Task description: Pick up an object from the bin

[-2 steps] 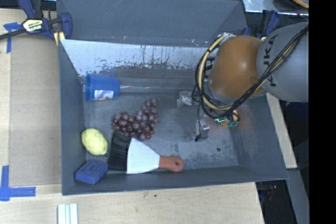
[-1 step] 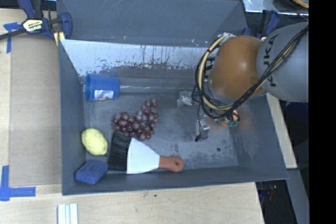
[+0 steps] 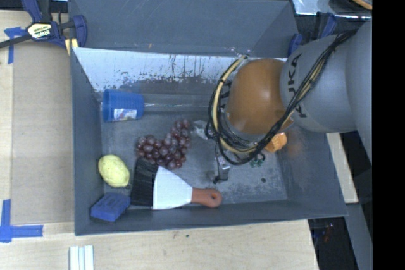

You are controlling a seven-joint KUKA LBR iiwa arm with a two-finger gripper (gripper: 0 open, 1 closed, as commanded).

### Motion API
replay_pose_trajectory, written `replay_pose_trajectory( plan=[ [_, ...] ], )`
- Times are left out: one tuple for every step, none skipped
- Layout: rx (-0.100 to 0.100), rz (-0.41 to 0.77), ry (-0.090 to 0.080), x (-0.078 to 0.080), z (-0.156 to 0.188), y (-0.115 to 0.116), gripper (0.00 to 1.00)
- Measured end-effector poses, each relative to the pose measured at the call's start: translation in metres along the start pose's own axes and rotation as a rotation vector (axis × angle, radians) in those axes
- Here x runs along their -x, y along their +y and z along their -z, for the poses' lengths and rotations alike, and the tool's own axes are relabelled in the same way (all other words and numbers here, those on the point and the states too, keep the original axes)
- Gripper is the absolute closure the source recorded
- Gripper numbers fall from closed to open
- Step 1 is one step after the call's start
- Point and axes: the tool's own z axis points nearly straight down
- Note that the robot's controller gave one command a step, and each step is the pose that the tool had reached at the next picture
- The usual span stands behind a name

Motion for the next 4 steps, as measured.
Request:
replay_pose_trajectory(
  plan=[
    [-0.006,-0.010,-0.002,-0.012,-0.001,-0.030,0.00],
    [-0.001,0.017,-0.008,0.010,-0.001,0.013,0.00],
    [-0.009,0.020,-0.014,0.047,0.084,0.018,0.00],
    [-0.001,0.286,0.004,0.044,0.002,0.051,0.00]
  ],
)
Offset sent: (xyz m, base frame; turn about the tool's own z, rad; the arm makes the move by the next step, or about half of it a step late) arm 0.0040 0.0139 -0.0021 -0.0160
